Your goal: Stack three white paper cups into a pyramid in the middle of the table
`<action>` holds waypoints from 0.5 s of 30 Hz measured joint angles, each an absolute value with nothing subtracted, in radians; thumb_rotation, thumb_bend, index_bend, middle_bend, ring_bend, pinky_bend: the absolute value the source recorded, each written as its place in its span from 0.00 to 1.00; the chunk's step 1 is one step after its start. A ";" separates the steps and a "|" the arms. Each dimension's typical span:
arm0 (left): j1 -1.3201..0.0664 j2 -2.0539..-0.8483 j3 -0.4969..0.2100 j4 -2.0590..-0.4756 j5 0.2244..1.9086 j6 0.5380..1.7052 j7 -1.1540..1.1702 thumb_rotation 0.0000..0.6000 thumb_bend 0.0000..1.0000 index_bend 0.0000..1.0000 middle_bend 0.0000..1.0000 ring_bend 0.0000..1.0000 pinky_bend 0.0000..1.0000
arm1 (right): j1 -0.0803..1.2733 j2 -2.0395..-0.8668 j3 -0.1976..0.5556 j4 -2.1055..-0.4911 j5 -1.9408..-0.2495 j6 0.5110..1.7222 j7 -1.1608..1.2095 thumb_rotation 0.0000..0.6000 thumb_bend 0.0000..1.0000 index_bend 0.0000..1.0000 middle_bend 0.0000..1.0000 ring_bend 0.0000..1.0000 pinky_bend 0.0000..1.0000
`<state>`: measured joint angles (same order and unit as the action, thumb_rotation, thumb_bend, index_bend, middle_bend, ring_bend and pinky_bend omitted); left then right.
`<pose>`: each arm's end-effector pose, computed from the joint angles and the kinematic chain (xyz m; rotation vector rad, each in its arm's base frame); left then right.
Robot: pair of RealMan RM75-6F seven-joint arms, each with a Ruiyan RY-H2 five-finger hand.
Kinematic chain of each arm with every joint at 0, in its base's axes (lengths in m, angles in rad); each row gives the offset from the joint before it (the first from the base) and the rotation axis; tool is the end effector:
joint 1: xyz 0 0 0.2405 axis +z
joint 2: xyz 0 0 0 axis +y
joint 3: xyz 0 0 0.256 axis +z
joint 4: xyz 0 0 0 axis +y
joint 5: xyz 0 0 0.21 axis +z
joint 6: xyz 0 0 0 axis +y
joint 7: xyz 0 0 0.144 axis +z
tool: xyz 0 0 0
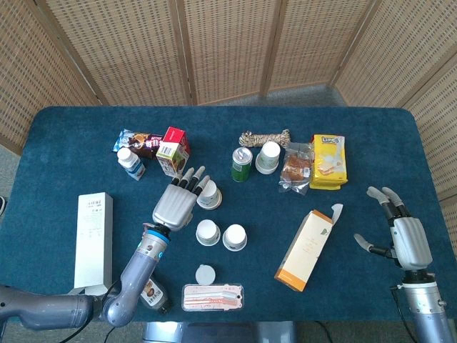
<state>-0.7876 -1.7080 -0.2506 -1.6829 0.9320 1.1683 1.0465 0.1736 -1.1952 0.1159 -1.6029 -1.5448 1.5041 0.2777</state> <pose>-0.0688 0.3113 -0.0376 -1.8838 -0.5982 -0.7847 -0.2753 -0.2189 0.1457 1.3132 -1.0384 1.3135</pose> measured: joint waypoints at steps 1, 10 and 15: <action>-0.792 -1.712 -0.251 -1.677 0.927 1.169 1.048 1.00 0.29 0.07 0.00 0.00 0.24 | 0.174 -1.195 0.116 -1.602 -1.544 1.504 0.279 1.00 0.23 0.11 0.23 0.09 0.28; -0.838 -1.737 -0.267 -1.639 0.857 1.182 1.064 1.00 0.29 0.07 0.00 0.00 0.27 | 0.174 -1.196 0.117 -1.600 -1.543 1.502 0.284 1.00 0.23 0.11 0.24 0.09 0.28; -0.869 -1.753 -0.278 -1.624 0.825 1.193 1.071 1.00 0.29 0.09 0.00 0.00 0.31 | 0.175 -1.196 0.118 -1.599 -1.542 1.502 0.287 1.00 0.23 0.11 0.24 0.09 0.28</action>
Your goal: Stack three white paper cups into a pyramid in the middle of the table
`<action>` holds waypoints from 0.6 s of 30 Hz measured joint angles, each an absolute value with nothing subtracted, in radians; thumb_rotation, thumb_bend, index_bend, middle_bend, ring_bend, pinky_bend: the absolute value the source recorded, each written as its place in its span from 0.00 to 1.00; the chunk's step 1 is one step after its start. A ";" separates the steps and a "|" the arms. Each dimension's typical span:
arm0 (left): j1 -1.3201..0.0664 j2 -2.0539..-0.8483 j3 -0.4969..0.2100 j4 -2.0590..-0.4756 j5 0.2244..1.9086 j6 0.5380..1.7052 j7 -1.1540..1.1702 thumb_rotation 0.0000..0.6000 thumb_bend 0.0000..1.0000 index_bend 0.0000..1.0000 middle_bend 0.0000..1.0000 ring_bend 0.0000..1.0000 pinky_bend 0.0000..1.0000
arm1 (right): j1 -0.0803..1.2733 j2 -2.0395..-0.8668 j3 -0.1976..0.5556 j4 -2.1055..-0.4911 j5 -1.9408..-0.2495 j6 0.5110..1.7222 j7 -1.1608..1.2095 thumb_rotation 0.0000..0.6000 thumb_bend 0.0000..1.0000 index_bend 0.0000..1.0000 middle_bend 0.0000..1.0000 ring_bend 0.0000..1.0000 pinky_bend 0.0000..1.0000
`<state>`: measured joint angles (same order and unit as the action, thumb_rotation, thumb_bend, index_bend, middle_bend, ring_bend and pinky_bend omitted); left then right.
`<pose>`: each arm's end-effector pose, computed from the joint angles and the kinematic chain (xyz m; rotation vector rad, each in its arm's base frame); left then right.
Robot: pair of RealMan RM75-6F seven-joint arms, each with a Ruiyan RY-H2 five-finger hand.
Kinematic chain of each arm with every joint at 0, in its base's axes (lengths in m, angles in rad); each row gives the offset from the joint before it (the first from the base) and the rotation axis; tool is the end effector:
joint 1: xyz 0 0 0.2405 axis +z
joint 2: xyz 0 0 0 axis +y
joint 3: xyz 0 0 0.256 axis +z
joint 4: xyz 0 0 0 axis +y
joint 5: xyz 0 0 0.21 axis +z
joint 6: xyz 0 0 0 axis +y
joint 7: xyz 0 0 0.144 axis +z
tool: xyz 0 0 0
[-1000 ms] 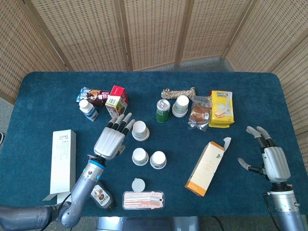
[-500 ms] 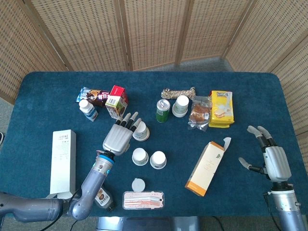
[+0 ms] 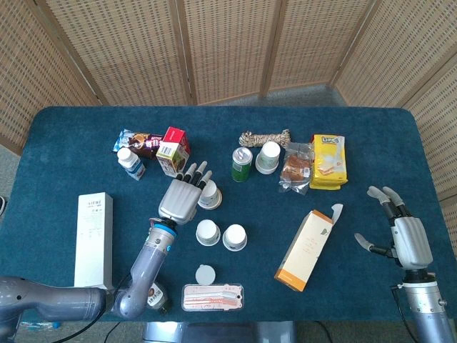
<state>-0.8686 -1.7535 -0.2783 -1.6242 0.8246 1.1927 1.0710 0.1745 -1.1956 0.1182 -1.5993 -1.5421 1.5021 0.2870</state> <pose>-0.0560 0.3263 -0.0464 -1.8542 -0.6208 -0.7533 -0.2760 -0.2198 0.1461 1.3086 -1.0435 1.3177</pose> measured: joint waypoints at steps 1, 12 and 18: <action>-0.873 -1.757 -0.279 -1.622 0.822 1.195 1.070 1.00 0.29 0.10 0.00 0.02 0.33 | 0.175 -1.196 0.118 -1.599 -1.542 1.502 0.288 1.00 0.23 0.11 0.24 0.09 0.28; -0.917 -1.798 -0.280 -1.588 0.781 1.222 1.086 1.00 0.29 0.23 0.13 0.21 0.42 | 0.174 -1.194 0.121 -1.597 -1.537 1.501 0.299 1.00 0.23 0.11 0.24 0.09 0.28; -0.931 -1.820 -0.272 -1.559 0.758 1.230 1.092 1.00 0.29 0.25 0.15 0.23 0.44 | 0.174 -1.192 0.122 -1.597 -1.535 1.501 0.307 1.00 0.23 0.11 0.24 0.09 0.28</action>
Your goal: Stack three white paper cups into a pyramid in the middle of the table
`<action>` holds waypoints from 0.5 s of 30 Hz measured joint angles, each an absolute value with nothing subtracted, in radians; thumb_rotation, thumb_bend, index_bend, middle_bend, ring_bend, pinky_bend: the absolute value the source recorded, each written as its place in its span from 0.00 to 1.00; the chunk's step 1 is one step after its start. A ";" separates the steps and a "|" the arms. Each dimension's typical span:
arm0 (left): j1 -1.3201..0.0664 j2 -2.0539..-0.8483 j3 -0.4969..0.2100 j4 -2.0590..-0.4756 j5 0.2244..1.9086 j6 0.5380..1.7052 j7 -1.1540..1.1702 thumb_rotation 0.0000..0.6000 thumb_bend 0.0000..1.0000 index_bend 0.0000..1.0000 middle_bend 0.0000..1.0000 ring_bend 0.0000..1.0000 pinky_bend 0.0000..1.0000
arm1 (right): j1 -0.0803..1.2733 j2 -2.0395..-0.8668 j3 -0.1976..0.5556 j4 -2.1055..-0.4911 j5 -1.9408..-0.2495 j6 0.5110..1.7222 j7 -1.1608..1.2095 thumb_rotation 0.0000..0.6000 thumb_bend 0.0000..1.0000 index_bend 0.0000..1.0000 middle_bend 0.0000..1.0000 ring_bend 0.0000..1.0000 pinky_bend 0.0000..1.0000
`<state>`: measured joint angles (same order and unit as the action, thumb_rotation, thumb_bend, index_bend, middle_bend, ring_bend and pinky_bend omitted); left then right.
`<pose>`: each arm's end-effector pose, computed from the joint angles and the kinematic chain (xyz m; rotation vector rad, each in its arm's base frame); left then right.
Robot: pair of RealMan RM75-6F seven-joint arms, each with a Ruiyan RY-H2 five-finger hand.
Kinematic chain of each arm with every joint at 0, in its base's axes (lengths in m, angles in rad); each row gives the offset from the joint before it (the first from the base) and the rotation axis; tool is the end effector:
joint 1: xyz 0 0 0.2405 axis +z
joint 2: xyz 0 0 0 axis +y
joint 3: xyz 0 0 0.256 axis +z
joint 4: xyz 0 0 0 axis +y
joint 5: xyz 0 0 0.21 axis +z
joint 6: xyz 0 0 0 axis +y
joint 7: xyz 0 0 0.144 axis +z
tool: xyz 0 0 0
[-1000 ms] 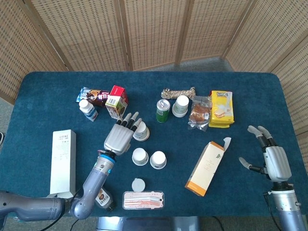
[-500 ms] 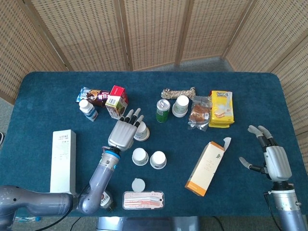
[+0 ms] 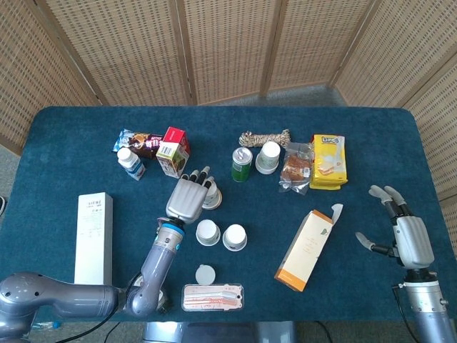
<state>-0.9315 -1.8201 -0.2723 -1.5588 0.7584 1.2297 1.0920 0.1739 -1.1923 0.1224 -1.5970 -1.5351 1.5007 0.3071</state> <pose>-0.0464 0.3289 -0.0633 -1.8446 -0.6227 -0.7191 -0.2775 -0.2207 0.1481 1.2946 -1.0553 1.3273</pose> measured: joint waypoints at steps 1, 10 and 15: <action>-0.934 -1.823 -0.272 -1.554 0.758 1.230 1.090 1.00 0.29 0.26 0.16 0.23 0.44 | 0.174 -1.192 0.123 -1.597 -1.535 1.501 0.308 1.00 0.23 0.11 0.24 0.09 0.28; -0.952 -1.853 -0.271 -1.511 0.754 1.238 1.072 1.00 0.29 0.30 0.21 0.28 0.48 | 0.174 -1.191 0.124 -1.594 -1.529 1.498 0.316 1.00 0.23 0.11 0.24 0.09 0.28; -0.949 -1.856 -0.260 -1.510 0.772 1.252 1.059 1.00 0.30 0.33 0.26 0.32 0.50 | 0.174 -1.191 0.124 -1.592 -1.529 1.496 0.320 1.00 0.23 0.11 0.24 0.09 0.28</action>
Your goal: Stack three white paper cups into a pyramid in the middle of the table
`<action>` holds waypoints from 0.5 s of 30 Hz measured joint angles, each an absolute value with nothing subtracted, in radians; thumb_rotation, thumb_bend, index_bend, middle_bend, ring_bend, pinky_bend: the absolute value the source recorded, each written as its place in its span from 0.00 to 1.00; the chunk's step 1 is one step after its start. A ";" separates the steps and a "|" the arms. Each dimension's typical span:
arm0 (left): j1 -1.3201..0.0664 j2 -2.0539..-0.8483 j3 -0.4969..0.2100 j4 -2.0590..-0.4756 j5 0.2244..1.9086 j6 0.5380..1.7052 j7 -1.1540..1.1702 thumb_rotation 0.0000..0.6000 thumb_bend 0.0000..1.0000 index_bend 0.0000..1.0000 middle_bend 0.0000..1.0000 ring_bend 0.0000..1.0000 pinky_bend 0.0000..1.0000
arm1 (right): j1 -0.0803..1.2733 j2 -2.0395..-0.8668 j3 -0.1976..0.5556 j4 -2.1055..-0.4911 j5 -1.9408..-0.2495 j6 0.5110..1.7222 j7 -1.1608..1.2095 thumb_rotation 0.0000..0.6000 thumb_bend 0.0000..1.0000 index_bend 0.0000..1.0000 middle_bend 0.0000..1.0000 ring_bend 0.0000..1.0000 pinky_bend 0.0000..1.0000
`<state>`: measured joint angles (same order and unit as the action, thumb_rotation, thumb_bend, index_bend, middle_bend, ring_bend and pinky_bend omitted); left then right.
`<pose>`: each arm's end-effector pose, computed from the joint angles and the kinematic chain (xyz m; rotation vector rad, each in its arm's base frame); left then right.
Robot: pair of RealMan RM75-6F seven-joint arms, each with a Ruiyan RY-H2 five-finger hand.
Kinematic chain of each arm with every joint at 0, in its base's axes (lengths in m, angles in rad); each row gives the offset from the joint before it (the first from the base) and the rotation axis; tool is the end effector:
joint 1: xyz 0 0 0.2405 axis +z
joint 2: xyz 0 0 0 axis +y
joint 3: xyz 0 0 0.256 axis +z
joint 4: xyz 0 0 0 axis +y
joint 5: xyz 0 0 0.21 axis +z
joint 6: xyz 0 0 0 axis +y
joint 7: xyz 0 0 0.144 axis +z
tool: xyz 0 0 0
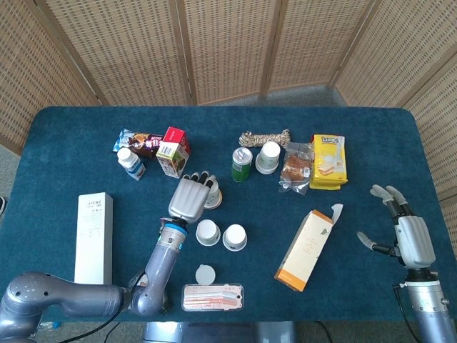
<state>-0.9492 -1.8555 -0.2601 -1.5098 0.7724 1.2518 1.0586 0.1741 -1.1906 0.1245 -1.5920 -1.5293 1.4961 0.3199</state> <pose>-0.0441 0.3298 -0.0704 -1.8248 -0.6192 -0.7393 -0.2795 -0.2215 0.1491 1.2878 -1.0640 1.3278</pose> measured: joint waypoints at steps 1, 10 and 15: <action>-0.948 -1.855 -0.258 -1.511 0.776 1.253 1.056 1.00 0.30 0.33 0.25 0.32 0.50 | 0.174 -1.191 0.124 -1.592 -1.530 1.496 0.320 1.00 0.23 0.11 0.24 0.09 0.28; -0.940 -1.832 -0.249 -1.550 0.797 1.254 1.030 1.00 0.29 0.28 0.21 0.27 0.46 | 0.173 -1.190 0.124 -1.597 -1.530 1.497 0.318 1.00 0.23 0.11 0.24 0.09 0.28; -0.937 -1.822 -0.244 -1.564 0.797 1.264 1.040 1.00 0.29 0.26 0.20 0.26 0.45 | 0.174 -1.189 0.124 -1.597 -1.530 1.495 0.319 1.00 0.23 0.11 0.24 0.09 0.28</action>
<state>-0.9374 -1.8217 -0.2436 -1.5640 0.7965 1.2645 1.0402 0.1737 -1.1893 0.1236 -1.5971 -1.5304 1.4950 0.3194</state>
